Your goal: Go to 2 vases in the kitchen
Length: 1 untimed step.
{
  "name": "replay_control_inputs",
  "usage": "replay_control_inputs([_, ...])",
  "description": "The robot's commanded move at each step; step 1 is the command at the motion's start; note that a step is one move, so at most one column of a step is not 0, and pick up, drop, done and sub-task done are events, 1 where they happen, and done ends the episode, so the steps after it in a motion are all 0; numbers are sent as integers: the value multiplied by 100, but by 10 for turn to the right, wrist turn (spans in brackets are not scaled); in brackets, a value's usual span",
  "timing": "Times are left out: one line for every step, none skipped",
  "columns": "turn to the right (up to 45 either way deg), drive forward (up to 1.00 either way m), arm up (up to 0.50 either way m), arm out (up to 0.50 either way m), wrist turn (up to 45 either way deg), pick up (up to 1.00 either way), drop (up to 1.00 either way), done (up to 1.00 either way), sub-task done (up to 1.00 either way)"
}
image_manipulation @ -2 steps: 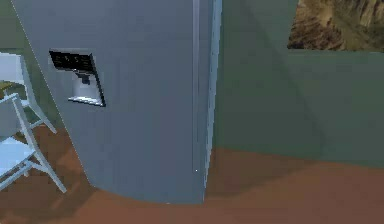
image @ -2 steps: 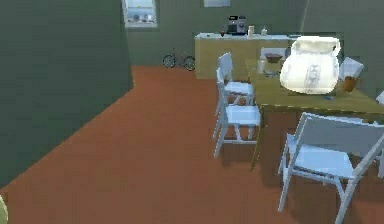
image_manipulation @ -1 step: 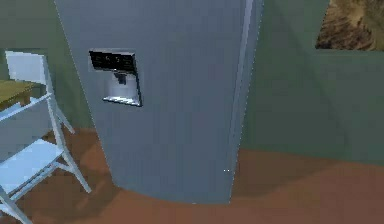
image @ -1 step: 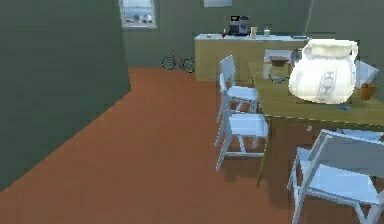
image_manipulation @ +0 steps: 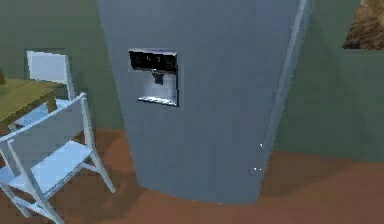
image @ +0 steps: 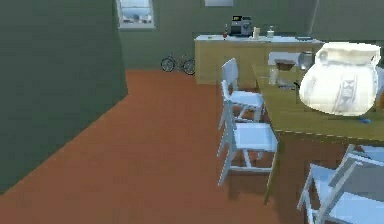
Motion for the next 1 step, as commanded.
replay_control_inputs([120, 0, 0, 0, 0, 0, 0, 0, 0])
